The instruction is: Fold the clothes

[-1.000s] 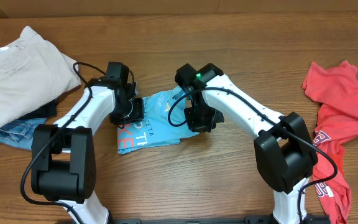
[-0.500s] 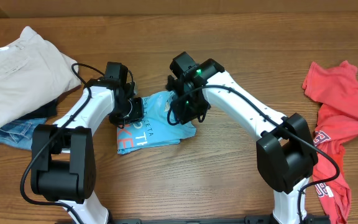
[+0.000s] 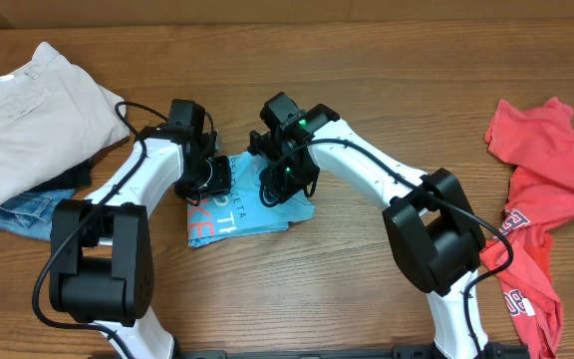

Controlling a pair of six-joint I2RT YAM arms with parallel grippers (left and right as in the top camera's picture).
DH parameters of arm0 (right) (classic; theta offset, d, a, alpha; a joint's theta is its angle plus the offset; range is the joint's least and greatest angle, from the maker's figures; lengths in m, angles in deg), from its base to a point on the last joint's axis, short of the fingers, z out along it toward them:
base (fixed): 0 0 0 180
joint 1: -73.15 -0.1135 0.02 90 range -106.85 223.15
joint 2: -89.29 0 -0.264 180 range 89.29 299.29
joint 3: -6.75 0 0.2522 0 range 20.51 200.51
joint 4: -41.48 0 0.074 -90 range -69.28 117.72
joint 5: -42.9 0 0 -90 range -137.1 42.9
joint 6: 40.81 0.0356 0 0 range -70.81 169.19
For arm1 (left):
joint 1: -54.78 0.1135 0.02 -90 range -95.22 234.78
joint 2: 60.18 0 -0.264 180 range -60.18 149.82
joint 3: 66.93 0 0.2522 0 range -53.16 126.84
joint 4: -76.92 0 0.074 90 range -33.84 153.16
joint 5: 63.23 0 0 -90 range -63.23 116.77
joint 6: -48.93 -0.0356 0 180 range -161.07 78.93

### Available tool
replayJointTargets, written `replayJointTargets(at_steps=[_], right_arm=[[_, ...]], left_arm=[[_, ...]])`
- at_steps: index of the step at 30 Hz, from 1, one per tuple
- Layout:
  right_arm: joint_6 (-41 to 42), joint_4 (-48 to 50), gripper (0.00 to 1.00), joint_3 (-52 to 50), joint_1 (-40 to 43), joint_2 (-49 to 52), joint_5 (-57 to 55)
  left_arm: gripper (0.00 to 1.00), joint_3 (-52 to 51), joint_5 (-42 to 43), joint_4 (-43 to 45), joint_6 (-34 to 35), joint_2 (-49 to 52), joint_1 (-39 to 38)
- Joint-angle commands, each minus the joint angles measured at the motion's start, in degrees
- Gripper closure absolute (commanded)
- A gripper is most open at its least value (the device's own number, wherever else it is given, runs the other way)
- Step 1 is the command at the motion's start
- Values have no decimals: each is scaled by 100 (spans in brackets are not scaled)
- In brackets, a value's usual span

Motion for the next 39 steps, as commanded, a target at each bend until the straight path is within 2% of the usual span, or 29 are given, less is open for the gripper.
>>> replayJointTargets(at_steps=[1, 3, 6, 11, 16, 22, 25, 27, 33, 35, 37, 39], right_arm=[[-70, 197, 60, 33, 0, -4, -101], [-70, 195, 65, 33, 0, -4, -101], [-68, 13, 96, 33, 0, -2, -79], [-61, -507, 96, 35, 2, -4, -173], [787, -850, 96, 46, 214, -31, -632], [1486, -1141, 91, 44, 494, -31, -1207], [1515, -1130, 89, 44, 546, -31, -1318], [1508, -1123, 83, 46, 557, -31, -1327], [1488, -1165, 82, 223, 605, -212, -1331], [1510, -1204, 82, 337, 686, -345, -1329], [1526, -1294, 81, 452, 824, -518, -1327], [1523, -1408, 80, 503, 966, -691, -1327]], left_arm=[[76, -170, -330, -22, 81, 57, 57], [75, -170, -332, -20, 81, 57, 57], [75, -170, -332, -22, 81, 57, 57], [73, -170, -332, -22, 81, 57, 57], [73, -170, -332, -22, 79, 57, 57], [73, -170, -332, -20, 79, 57, 57], [73, -170, -334, -20, 79, 57, 57], [73, -170, -334, -20, 79, 57, 57], [73, -170, -372, -214, 81, 57, 57], [74, -170, -527, -479, 286, 57, 63], [76, -170, -855, -992, 962, 57, 81], [74, -170, -695, -1486, 1475, 57, 92]])
